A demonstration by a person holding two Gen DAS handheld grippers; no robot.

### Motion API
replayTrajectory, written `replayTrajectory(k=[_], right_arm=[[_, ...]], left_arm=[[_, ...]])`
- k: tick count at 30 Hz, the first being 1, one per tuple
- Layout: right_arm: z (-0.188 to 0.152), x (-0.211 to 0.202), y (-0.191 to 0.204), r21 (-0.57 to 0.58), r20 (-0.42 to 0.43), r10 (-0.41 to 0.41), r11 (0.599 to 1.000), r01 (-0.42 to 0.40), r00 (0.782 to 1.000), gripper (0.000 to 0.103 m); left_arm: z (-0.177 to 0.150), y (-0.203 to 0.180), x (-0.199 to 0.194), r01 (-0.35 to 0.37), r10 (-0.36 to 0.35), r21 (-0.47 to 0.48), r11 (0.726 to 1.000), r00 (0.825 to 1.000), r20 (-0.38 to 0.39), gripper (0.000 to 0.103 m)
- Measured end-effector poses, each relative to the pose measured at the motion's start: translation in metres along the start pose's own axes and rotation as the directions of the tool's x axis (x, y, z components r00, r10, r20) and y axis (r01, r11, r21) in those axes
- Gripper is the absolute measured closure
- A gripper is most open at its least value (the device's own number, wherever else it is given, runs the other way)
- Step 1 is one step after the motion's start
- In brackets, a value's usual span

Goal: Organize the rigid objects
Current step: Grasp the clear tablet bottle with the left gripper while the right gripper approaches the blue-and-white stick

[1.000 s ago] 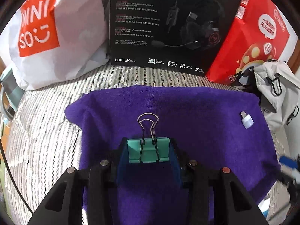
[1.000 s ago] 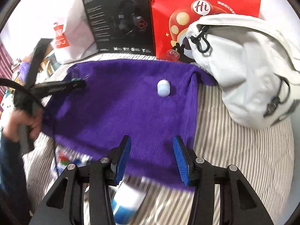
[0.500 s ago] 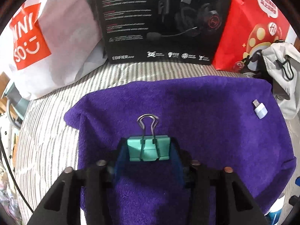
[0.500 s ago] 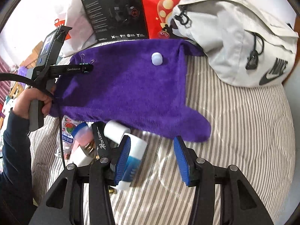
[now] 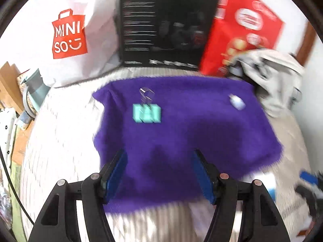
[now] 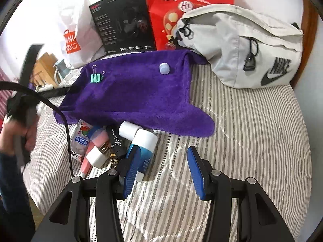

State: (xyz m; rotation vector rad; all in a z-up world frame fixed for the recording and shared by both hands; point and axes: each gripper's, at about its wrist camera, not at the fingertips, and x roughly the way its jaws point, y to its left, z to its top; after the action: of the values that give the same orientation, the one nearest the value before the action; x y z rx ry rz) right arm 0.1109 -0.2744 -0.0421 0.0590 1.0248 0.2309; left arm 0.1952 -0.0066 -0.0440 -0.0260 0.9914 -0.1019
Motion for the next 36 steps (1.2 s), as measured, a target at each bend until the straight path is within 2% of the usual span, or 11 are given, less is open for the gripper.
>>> replayTrajectory(k=[7,9,12,14,16,19,21,28,29,33,36], right_arm=[[-0.017,-0.018,0.002,0.021,0.025,0.012,1.000,-0.013,1.000,0.054],[-0.020,-0.019,0.002,0.028,0.024,0.012,1.000,-0.013,1.000,0.053],[-0.026,-0.023,0.003,0.029,0.022,0.016,0.999,-0.017,1.000,0.053],[-0.031,-0.024,0.003,0.030,0.022,0.016,0.999,-0.017,1.000,0.051],[-0.034,-0.024,0.003,0.028,0.015,0.011,1.000,-0.012,1.000,0.051],[-0.036,-0.021,0.002,0.030,0.011,0.012,0.999,-0.012,1.000,0.050],[-0.036,-0.018,0.002,0.033,0.007,0.016,0.999,-0.016,1.000,0.050],[-0.037,0.002,0.004,0.035,-0.032,0.023,0.999,-0.022,0.999,0.050],[-0.037,0.005,0.004,0.040,-0.036,0.023,0.999,-0.021,0.999,0.050],[-0.034,0.011,0.002,0.075,-0.029,0.039,0.997,-0.037,0.999,0.050],[-0.028,0.019,0.004,0.102,-0.027,0.062,0.993,-0.059,0.998,0.050]], left_arm=[[-0.066,-0.039,-0.021,0.088,-0.086,0.055,0.995,0.996,-0.038,0.039],[-0.076,-0.045,-0.018,0.071,-0.067,0.066,0.995,0.996,-0.064,0.039],[-0.083,-0.045,-0.001,0.025,-0.018,0.078,0.997,0.996,-0.088,0.036],[-0.082,-0.038,0.009,0.065,-0.061,0.043,0.997,0.994,-0.092,0.036],[-0.085,-0.032,0.009,0.053,-0.050,0.034,0.998,0.995,-0.083,0.036],[-0.090,-0.033,0.011,0.015,-0.007,0.084,0.996,0.995,-0.098,0.036],[-0.091,-0.034,0.014,0.019,-0.010,0.087,0.996,0.994,-0.112,0.039],[-0.086,-0.048,0.022,-0.001,0.015,0.163,0.987,0.996,-0.083,0.040],[-0.085,-0.049,0.022,0.000,0.014,0.171,0.985,0.997,-0.078,0.041],[-0.086,-0.054,0.019,0.020,-0.008,0.193,0.981,0.998,-0.061,0.062],[-0.088,-0.054,0.018,0.016,-0.008,0.176,0.984,0.999,-0.045,0.063]])
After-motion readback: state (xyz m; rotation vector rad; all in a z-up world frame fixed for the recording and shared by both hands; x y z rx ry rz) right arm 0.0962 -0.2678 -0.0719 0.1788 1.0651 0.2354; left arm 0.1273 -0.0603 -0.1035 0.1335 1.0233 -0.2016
